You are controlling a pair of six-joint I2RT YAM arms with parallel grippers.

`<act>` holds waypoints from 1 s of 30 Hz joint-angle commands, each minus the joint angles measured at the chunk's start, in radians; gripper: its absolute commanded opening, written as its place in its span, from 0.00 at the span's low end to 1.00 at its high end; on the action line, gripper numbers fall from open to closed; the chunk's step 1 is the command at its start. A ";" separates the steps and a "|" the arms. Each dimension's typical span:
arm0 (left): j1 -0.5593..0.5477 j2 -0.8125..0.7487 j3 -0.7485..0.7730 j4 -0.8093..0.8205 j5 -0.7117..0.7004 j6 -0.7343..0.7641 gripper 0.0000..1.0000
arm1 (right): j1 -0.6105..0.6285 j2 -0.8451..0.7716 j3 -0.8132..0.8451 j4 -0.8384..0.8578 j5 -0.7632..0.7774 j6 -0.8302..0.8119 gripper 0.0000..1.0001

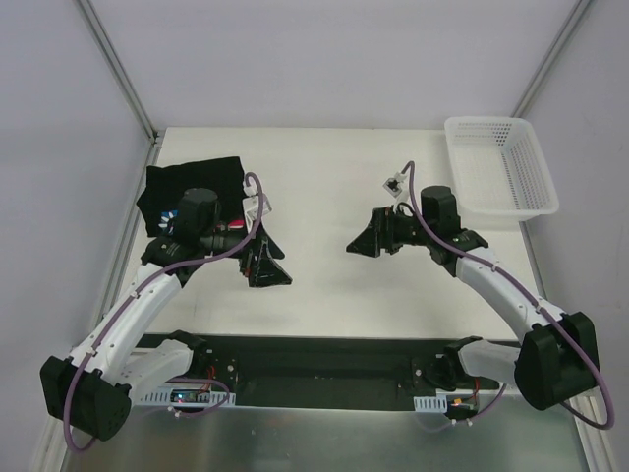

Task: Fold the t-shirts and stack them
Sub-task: Put the neatly folded tshirt into the corner of the board with both arms

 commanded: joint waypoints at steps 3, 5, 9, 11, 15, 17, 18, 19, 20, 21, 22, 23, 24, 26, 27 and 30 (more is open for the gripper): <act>-0.013 0.007 -0.008 0.054 0.133 0.032 0.99 | 0.029 0.065 0.005 0.173 -0.134 0.028 0.84; -0.015 0.002 -0.012 0.057 0.137 0.033 0.99 | 0.034 0.080 0.007 0.188 -0.148 0.032 0.84; -0.016 -0.004 -0.028 0.075 0.143 0.021 0.99 | 0.036 0.107 0.014 0.202 -0.163 0.038 0.85; -0.019 0.010 -0.029 0.097 0.143 0.020 0.99 | 0.037 0.113 0.017 0.208 -0.164 0.040 0.85; -0.022 0.050 -0.020 0.102 0.191 -0.008 0.99 | 0.037 0.113 0.014 0.222 -0.177 0.049 0.85; -0.024 0.063 -0.016 0.102 0.206 -0.006 0.99 | 0.039 0.113 0.011 0.224 -0.183 0.049 0.85; -0.024 0.065 -0.016 0.102 0.199 -0.008 0.99 | 0.037 0.113 0.008 0.225 -0.181 0.049 0.85; -0.025 0.065 -0.017 0.102 0.196 -0.008 0.99 | 0.039 0.114 0.008 0.227 -0.181 0.048 0.85; -0.025 0.067 -0.017 0.102 0.189 -0.006 0.99 | 0.037 0.120 0.007 0.227 -0.187 0.048 0.86; -0.025 0.068 -0.017 0.102 0.182 -0.012 0.99 | 0.037 0.122 0.007 0.230 -0.189 0.048 0.86; -0.025 0.068 -0.016 0.103 0.174 -0.016 0.99 | 0.037 0.120 0.007 0.230 -0.189 0.048 0.86; -0.025 0.070 -0.016 0.103 0.168 -0.017 0.99 | 0.037 0.123 0.005 0.236 -0.189 0.046 0.86; -0.025 0.073 -0.016 0.103 0.162 -0.017 0.99 | 0.039 0.122 0.005 0.237 -0.189 0.046 0.86; -0.025 0.083 -0.011 0.103 0.157 -0.022 0.99 | 0.037 0.123 0.007 0.238 -0.188 0.041 0.86; -0.025 0.087 -0.009 0.105 0.160 -0.022 0.99 | 0.037 0.125 0.008 0.238 -0.189 0.041 0.86; -0.025 0.096 -0.011 0.103 0.148 -0.025 0.99 | 0.037 0.120 0.008 0.238 -0.184 0.031 0.86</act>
